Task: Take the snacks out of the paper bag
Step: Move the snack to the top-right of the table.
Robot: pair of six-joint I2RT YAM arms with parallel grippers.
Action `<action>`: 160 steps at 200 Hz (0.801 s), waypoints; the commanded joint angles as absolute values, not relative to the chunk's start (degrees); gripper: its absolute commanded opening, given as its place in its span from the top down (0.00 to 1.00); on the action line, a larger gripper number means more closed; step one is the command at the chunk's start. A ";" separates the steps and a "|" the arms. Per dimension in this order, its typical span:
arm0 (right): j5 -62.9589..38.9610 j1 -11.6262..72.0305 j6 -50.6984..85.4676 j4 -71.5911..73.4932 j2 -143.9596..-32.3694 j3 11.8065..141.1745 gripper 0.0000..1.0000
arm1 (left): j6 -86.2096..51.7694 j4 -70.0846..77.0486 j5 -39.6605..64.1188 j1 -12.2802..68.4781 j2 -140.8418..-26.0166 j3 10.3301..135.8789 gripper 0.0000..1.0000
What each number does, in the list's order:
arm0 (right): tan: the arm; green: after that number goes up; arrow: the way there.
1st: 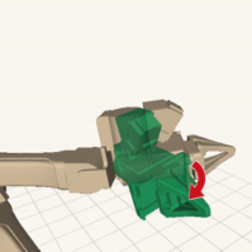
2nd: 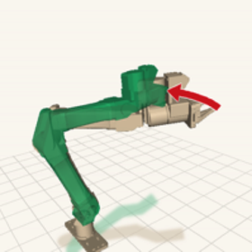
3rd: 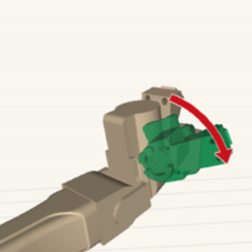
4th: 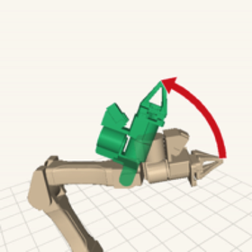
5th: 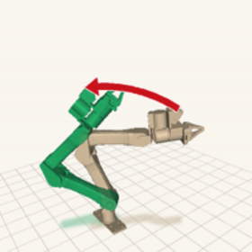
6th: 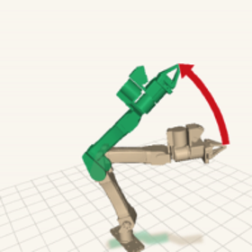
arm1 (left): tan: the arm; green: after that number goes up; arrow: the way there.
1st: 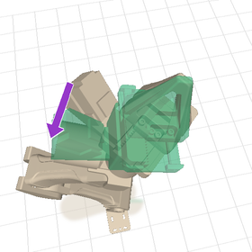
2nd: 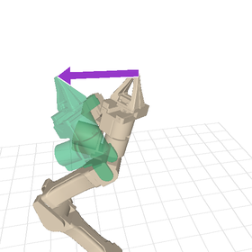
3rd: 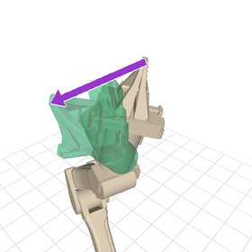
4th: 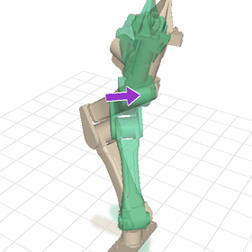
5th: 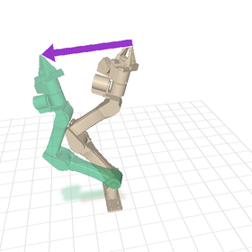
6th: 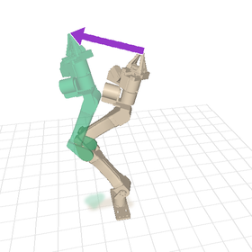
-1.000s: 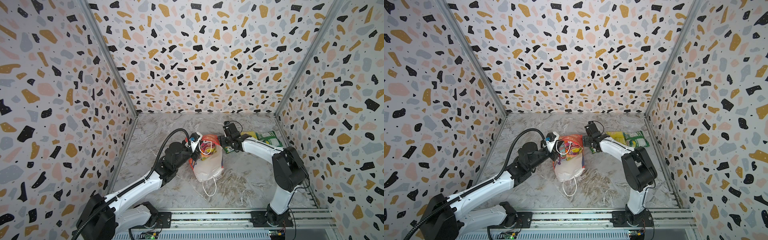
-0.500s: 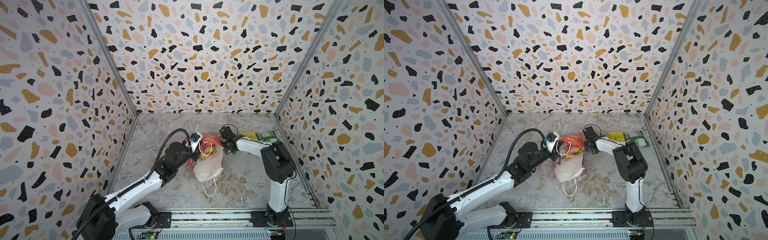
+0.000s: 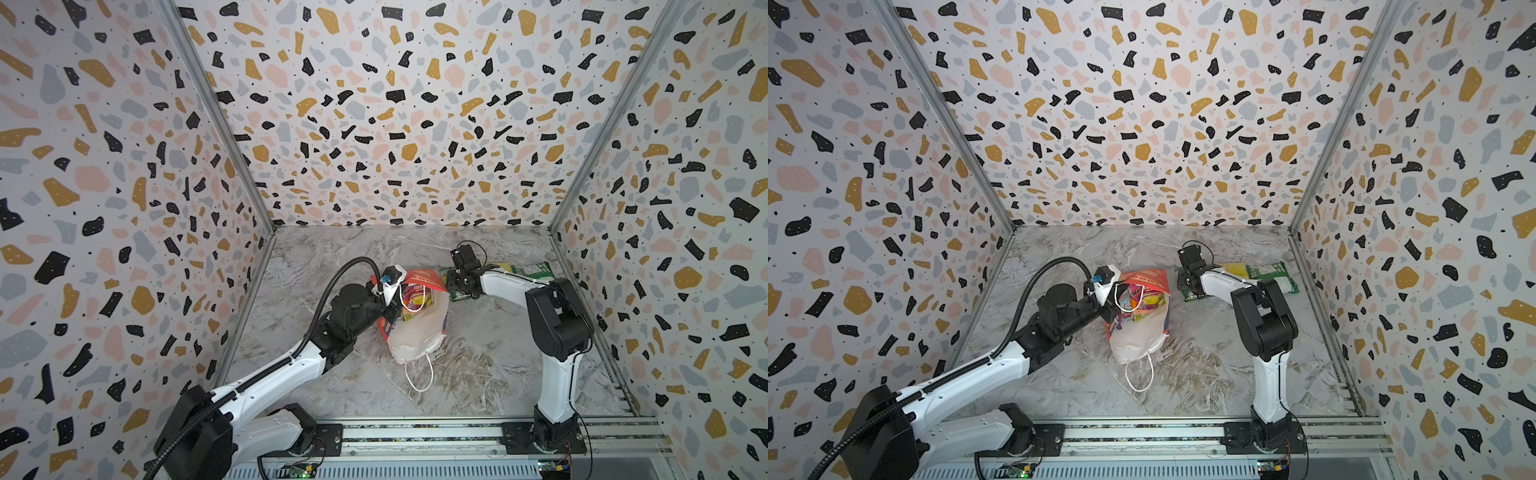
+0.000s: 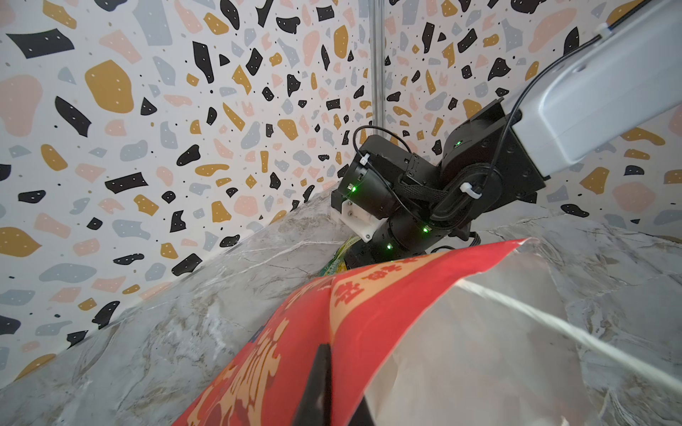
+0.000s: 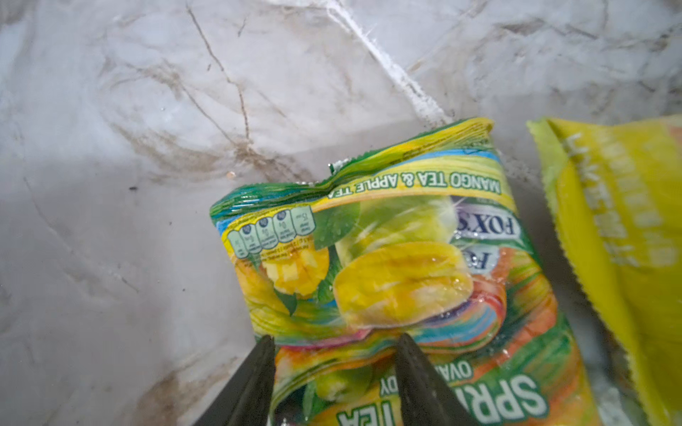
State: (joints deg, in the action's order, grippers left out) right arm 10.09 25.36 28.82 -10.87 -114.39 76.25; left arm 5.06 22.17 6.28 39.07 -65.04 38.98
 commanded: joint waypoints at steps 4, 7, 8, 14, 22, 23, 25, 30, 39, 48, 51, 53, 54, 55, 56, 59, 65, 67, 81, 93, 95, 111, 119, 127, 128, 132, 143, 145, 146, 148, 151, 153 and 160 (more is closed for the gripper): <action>11.18 25.47 32.39 -11.50 -114.39 76.80 0.46 | 4.63 24.46 7.91 39.37 -65.66 38.83 1.00; 11.49 25.43 32.54 -11.46 -114.22 76.74 0.46 | 4.70 24.36 7.91 39.37 -65.65 38.84 1.00; 11.59 25.42 32.57 -11.44 -114.24 76.73 0.46 | 4.68 24.35 7.91 39.37 -65.65 38.85 1.00; 12.01 25.40 32.86 -11.56 -114.11 76.73 0.46 | 4.83 24.35 7.91 39.37 -65.66 38.85 1.00; 11.68 25.23 32.90 -11.72 -113.93 76.96 0.45 | 4.83 24.39 7.87 39.37 -65.57 38.80 1.00; 11.55 25.18 32.88 -11.75 -113.87 77.02 0.45 | 4.83 24.41 7.89 39.37 -65.57 38.78 1.00; 11.28 25.15 32.85 -11.77 -113.83 77.18 0.44 | 4.77 24.43 7.88 39.37 -65.59 38.76 1.00; 10.57 25.14 32.31 -11.62 -113.49 77.33 0.43 | 4.69 24.50 7.90 39.37 -65.57 38.81 1.00; 9.99 25.47 30.85 -10.39 -112.10 76.91 0.40 | 4.71 24.52 7.87 39.37 -65.69 38.77 1.00; 10.64 26.31 29.40 -9.09 -110.38 75.95 0.38 | 4.71 24.36 7.72 39.37 -65.71 38.85 1.00; 10.69 26.55 28.75 -8.73 -109.77 75.68 0.37 | 4.79 24.30 7.72 39.37 -65.71 38.85 1.00; 10.67 26.68 28.32 -8.58 -109.47 75.54 0.37 | 4.82 24.27 7.78 39.37 -65.69 38.85 1.00; 10.70 26.79 28.09 -8.55 -109.18 75.52 0.36 | 4.83 24.26 7.75 39.37 -65.63 38.80 1.00; 10.71 26.84 27.89 -8.49 -109.00 75.47 0.36 | 4.83 24.26 7.74 39.37 -65.60 38.78 1.00; 10.72 26.91 27.61 -8.42 -108.86 75.39 0.36 | 4.83 24.26 7.74 39.37 -65.58 38.77 1.00; 10.79 27.08 27.14 -8.36 -108.40 75.27 0.34 | 4.83 24.33 7.74 39.37 -65.57 38.77 1.00; 10.61 27.36 25.96 -8.46 -107.59 75.15 0.31 | 4.84 24.32 7.73 39.37 -65.48 38.76 1.00; 10.41 27.45 25.34 -8.44 -107.34 75.02 0.29 | 4.79 24.34 7.73 39.37 -65.44 38.80 1.00; 9.77 28.04 21.39 -9.51 -106.61 75.26 0.22 | 4.81 24.52 7.89 39.37 -65.39 38.71 1.00; 11.34 28.54 18.78 -11.51 -106.85 75.75 0.20 | 4.74 24.52 7.91 39.37 -65.39 38.68 1.00; 11.65 28.60 18.40 -11.84 -106.83 75.76 0.18 | 4.70 24.52 7.91 39.37 -65.39 38.72 1.00; 13.69 28.63 15.82 -14.53 -107.84 76.24 0.16 | 4.83 24.43 8.15 39.37 -65.38 38.68 1.00; 14.32 28.65 14.72 -16.51 -108.50 77.06 0.13 | 4.82 24.58 8.39 39.37 -65.33 38.65 1.00; 14.14 28.74 13.71 -18.39 -108.96 77.72 0.09 | 4.75 24.85 8.61 39.37 -65.39 38.58 1.00; 14.10 28.74 13.62 -18.64 -109.06 77.79 0.09 | 4.70 24.86 8.61 39.37 -65.39 38.58 1.00; 13.94 28.80 13.21 -19.47 -109.20 77.99 0.08 | 4.74 24.87 8.71 39.37 -65.39 38.59 1.00; 13.96 29.00 12.58 -20.85 -109.06 77.52 0.07 | 4.83 24.53 8.74 39.37 -65.48 38.78 1.00; 13.95 29.00 12.57 -20.94 -108.98 77.30 0.07 | 4.83 24.48 8.73 39.37 -65.48 38.81 1.00; 13.92 29.00 12.57 -20.98 -108.94 77.19 0.07 | 4.88 24.46 8.72 39.37 -65.48 38.78 1.00; 13.89 28.98 12.55 -21.00 -108.82 77.00 0.07 | 4.87 24.44 8.68 39.37 -65.48 38.81 1.00; 13.81 28.94 12.46 -21.00 -108.68 76.61 0.07 | 4.87 24.43 8.70 39.37 -65.48 38.79 1.00; 13.74 28.92 12.39 -20.87 -108.64 76.28 0.07 | 4.89 24.43 8.66 39.37 -65.46 38.79 1.00; 13.58 28.75 12.30 -20.69 -108.44 75.48 0.07 | 4.99 24.43 8.72 39.37 -65.48 38.76 1.00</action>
State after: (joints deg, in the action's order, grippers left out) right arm 12.82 28.71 15.27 -16.16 -109.01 75.92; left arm 5.06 22.37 7.22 39.07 -65.32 38.98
